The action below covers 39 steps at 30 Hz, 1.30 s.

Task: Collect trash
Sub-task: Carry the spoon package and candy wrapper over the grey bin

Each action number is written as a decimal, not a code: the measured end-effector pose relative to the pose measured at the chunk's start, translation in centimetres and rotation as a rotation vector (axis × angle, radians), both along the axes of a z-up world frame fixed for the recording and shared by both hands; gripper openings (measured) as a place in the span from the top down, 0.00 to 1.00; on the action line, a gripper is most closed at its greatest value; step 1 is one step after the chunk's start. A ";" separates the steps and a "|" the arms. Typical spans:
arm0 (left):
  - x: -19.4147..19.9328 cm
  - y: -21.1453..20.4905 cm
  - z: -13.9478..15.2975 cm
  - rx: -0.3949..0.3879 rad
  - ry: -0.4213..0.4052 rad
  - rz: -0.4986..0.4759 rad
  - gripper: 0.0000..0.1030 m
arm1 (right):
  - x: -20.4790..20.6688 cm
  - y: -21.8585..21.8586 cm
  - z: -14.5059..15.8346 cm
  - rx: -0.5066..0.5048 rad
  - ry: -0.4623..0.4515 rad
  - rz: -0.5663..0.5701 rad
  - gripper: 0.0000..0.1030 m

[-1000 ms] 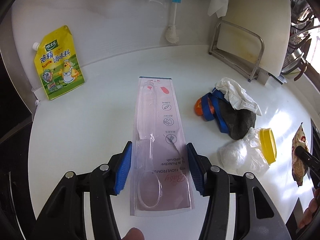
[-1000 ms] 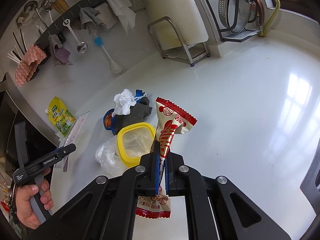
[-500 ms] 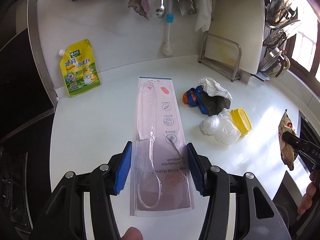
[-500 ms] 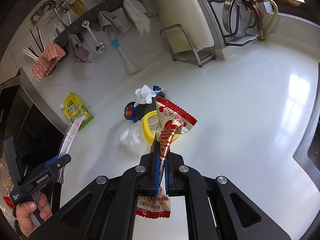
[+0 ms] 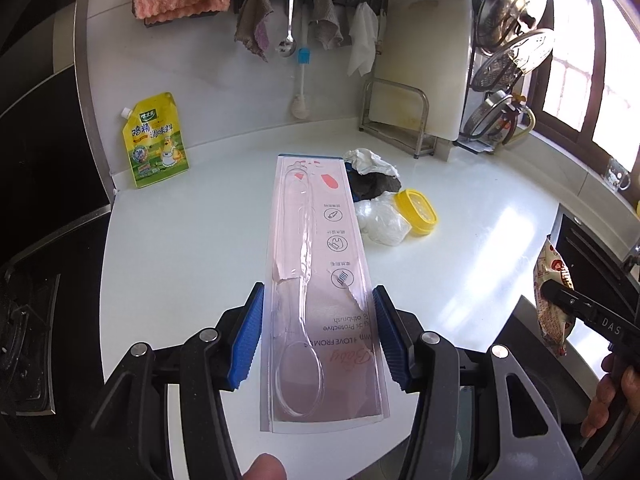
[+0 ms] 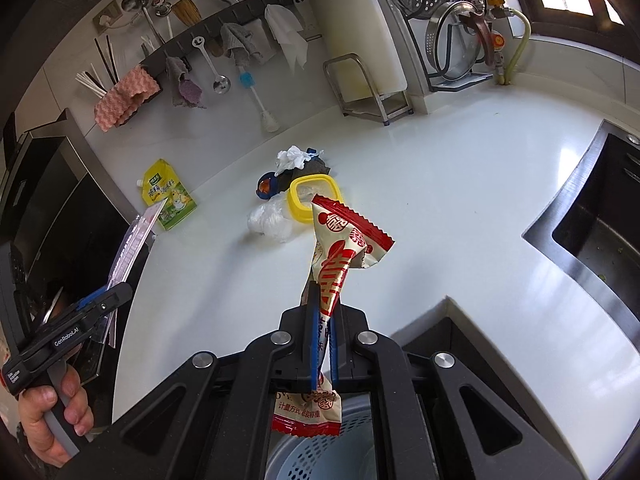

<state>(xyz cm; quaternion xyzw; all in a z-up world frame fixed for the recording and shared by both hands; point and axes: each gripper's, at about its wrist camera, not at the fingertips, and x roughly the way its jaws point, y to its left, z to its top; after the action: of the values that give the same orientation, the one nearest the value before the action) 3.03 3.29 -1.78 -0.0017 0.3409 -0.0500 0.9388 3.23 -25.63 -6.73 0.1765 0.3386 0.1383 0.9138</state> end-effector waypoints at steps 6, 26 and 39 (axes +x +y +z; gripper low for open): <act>-2.4 -2.5 -0.9 0.010 0.011 -0.057 0.50 | -3.5 -0.4 -0.9 -0.022 0.002 0.000 0.96; -7.9 -7.8 -3.1 0.023 0.035 -0.190 0.50 | -9.8 -1.8 -3.2 -0.093 0.015 -0.020 0.96; -10.1 -10.3 -4.8 0.032 0.060 -0.248 0.50 | -12.6 -3.0 -4.7 -0.102 0.045 -0.050 0.96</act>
<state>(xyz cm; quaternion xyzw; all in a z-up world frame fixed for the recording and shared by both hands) -7.05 -7.04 -6.62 0.0539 0.3674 -0.1604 0.9146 -9.35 -28.65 -11.43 0.1409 0.3611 0.0940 0.9170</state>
